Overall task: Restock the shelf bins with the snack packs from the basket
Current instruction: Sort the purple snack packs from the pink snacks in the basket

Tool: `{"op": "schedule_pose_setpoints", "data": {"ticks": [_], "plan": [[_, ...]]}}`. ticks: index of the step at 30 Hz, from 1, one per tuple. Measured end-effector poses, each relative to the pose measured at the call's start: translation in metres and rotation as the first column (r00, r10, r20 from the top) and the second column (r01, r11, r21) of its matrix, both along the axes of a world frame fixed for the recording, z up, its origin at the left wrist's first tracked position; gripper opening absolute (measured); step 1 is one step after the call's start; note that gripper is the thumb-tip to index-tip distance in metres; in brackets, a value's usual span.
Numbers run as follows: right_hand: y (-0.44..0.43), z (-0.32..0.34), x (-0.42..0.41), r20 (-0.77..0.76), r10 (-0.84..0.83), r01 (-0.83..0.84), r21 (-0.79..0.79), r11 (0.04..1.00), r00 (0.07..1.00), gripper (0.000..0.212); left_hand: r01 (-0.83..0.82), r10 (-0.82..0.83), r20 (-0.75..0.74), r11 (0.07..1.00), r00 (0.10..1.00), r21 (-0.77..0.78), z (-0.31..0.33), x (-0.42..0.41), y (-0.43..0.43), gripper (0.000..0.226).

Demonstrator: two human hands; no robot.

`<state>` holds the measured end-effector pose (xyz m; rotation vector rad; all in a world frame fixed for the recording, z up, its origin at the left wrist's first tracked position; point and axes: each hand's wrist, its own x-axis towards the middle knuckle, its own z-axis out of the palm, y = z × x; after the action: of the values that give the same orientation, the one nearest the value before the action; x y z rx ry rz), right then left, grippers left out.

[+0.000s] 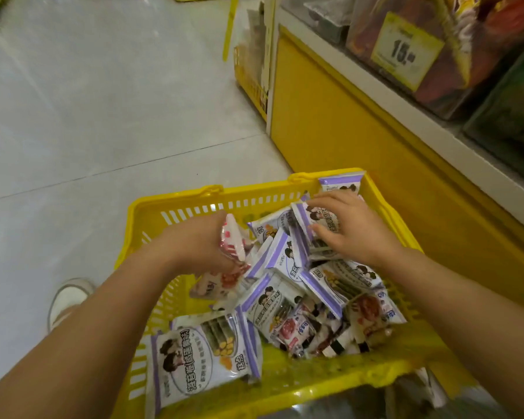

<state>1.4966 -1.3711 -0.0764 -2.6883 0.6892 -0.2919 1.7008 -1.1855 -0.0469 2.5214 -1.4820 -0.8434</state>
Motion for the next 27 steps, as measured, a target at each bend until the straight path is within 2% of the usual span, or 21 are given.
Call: {"op": "schedule_pose_setpoints", "data": {"ticks": [2,3,6,8,10,12,13,16,18,19,21,23,27], "plan": [[-0.004,0.007,-0.008,-0.012,-0.037,0.037,0.003,0.999,0.999,0.039,0.081,-0.097,-0.198,0.993,0.975,-0.087,0.012,-0.030,-0.009,0.055],[-0.006,0.010,-0.012,-0.023,-0.055,0.055,0.001,0.998,0.998,0.038,0.144,-0.165,-0.238,0.984,0.957,-0.105,0.011,-0.047,-0.015,0.056],[-0.012,0.014,-0.024,-0.042,-0.102,0.102,0.004,0.995,0.994,0.037,0.283,-0.293,-0.181,0.956,0.939,-0.082,-0.016,-0.097,-0.025,0.076],[-0.014,0.014,-0.027,-0.044,-0.112,0.113,0.008,0.994,0.993,0.036,0.313,-0.318,-0.159,0.948,0.935,-0.057,-0.042,-0.119,-0.023,0.092],[-0.014,0.011,-0.027,-0.057,-0.112,0.112,0.008,0.994,0.992,0.036,0.302,-0.289,-0.321,0.953,0.902,-0.008,-0.061,-0.125,-0.015,0.105],[-0.012,0.007,-0.024,-0.056,-0.101,0.103,0.021,0.994,0.993,0.035,0.314,-0.272,-0.419,0.949,0.866,0.033,-0.067,-0.118,-0.009,0.104],[-0.011,0.005,-0.021,-0.054,-0.090,0.092,0.026,0.995,0.994,0.034,0.319,-0.273,-0.428,0.947,0.861,0.037,-0.067,-0.110,-0.009,0.094],[-0.006,-0.005,-0.013,-0.062,-0.043,0.044,0.013,0.999,0.997,0.033,0.225,-0.188,-0.445,0.974,0.876,0.032,-0.060,-0.075,-0.012,0.043],[-0.003,-0.013,-0.009,-0.073,-0.017,0.017,0.002,1.000,0.997,0.034,0.074,-0.050,-0.391,0.996,0.919,0.048,-0.061,-0.045,-0.014,0.013],[-0.002,-0.016,-0.007,-0.080,-0.006,0.006,-0.004,1.000,0.997,0.035,-0.007,0.025,-0.337,0.998,0.941,0.056,-0.066,-0.030,-0.013,0.006],[-0.001,-0.023,-0.005,-0.093,0.013,-0.015,-0.024,1.000,0.996,0.038,-0.145,0.164,-0.221,0.984,0.961,0.099,-0.081,-0.005,-0.010,0.004],[-0.001,-0.029,-0.002,-0.096,0.019,-0.023,-0.039,0.999,0.995,0.040,-0.203,0.232,-0.151,0.962,0.961,0.184,-0.100,0.009,-0.006,0.010],[-0.006,-0.040,0.001,-0.084,0.013,-0.015,-0.029,0.999,0.996,0.044,-0.270,0.319,-0.147,0.921,0.936,0.281,-0.142,0.019,-0.008,0.046]]}}
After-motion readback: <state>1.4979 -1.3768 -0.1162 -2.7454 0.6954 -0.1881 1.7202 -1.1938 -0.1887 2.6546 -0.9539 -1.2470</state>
